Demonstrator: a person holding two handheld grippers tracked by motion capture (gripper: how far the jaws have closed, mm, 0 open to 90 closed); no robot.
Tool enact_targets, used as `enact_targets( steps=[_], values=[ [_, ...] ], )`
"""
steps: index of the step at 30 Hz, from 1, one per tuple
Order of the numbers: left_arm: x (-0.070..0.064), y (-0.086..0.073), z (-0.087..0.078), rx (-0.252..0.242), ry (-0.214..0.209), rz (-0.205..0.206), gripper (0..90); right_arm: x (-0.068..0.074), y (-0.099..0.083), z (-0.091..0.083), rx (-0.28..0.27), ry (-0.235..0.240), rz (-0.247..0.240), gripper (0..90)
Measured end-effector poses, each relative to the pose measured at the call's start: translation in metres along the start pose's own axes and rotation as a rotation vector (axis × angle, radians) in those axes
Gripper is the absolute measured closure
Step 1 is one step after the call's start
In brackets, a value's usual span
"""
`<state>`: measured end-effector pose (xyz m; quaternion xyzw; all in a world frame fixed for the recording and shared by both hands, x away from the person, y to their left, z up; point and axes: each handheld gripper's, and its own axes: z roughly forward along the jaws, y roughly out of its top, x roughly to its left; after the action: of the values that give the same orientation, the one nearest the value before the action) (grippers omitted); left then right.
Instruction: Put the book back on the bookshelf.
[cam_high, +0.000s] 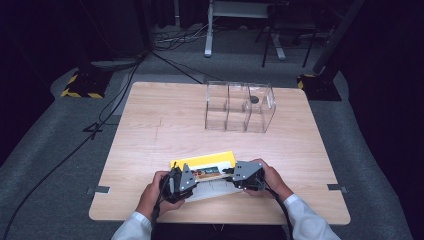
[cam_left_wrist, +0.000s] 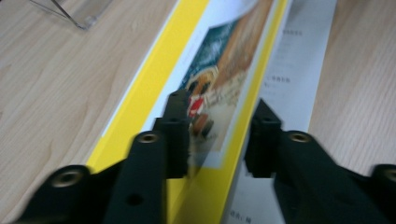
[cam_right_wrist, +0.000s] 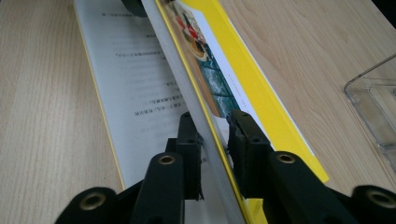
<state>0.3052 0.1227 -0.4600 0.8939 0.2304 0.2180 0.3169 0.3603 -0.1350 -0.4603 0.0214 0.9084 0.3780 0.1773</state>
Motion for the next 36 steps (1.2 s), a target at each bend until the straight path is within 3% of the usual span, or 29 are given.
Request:
enact_targets(
  steps=[3, 5, 8, 11, 14, 17, 19, 21, 22, 24, 25, 26, 27, 28, 32, 36],
  values=[
    [0.002, -0.004, 0.000, -0.001, -0.022, 0.009, 73.8, -0.002, -0.002, 0.000, -0.032, 0.012, 0.019, 69.4],
    [0.006, -0.008, -0.002, -0.005, -0.035, 0.011, 74.0, -0.007, -0.007, -0.001, -0.043, 0.007, 0.030, 60.6],
    [0.018, -0.017, -0.007, -0.034, -0.070, -0.018, 74.2, -0.018, -0.021, -0.001, -0.067, 0.003, 0.044, 63.1],
    [0.028, -0.021, -0.009, -0.061, -0.105, -0.048, 74.1, -0.024, -0.031, -0.003, -0.152, 0.022, 0.043, 70.8],
    [0.036, -0.021, -0.009, -0.054, -0.089, -0.055, 71.2, -0.021, -0.025, -0.002, -0.132, 0.012, -0.025, 75.5],
    [0.044, -0.022, -0.010, -0.057, -0.083, -0.080, 66.8, -0.017, -0.019, -0.004, -0.131, 0.009, -0.054, 79.5],
    [0.043, -0.018, -0.008, -0.030, -0.036, -0.076, 61.9, -0.015, -0.015, -0.007, -0.120, -0.005, -0.070, 81.6],
    [0.043, -0.017, -0.008, -0.021, -0.017, -0.075, 53.7, -0.013, -0.013, -0.009, -0.113, -0.010, -0.080, 82.2],
    [0.041, -0.011, -0.008, -0.012, 0.012, -0.077, 48.9, -0.011, -0.009, -0.011, -0.099, -0.014, -0.090, 82.9],
    [0.039, -0.008, -0.009, -0.018, 0.011, -0.076, 46.0, -0.010, -0.008, -0.012, -0.098, -0.016, -0.093, 83.2],
    [0.038, -0.004, -0.010, -0.025, 0.018, -0.074, 41.8, -0.009, -0.007, -0.013, -0.095, -0.012, -0.096, 83.4],
    [0.036, 0.000, -0.011, -0.027, 0.032, -0.076, 31.5, -0.007, -0.006, -0.014, -0.087, -0.012, -0.108, 84.0],
    [0.034, 0.007, -0.013, -0.038, 0.065, -0.089, 27.3, -0.007, -0.005, -0.015, -0.085, -0.010, -0.106, 84.2],
    [0.034, 0.010, -0.013, -0.038, 0.073, -0.091, 25.6, -0.008, -0.006, -0.016, -0.088, -0.008, -0.096, 84.3],
    [0.034, 0.011, -0.015, -0.046, 0.066, -0.075, 24.6, -0.010, -0.007, -0.019, -0.095, 0.005, -0.085, 84.3],
    [0.045, -0.002, -0.018, -0.056, 0.037, -0.088, 23.9, -0.008, -0.007, -0.020, -0.088, 0.007, -0.093, 84.4]
  ],
)
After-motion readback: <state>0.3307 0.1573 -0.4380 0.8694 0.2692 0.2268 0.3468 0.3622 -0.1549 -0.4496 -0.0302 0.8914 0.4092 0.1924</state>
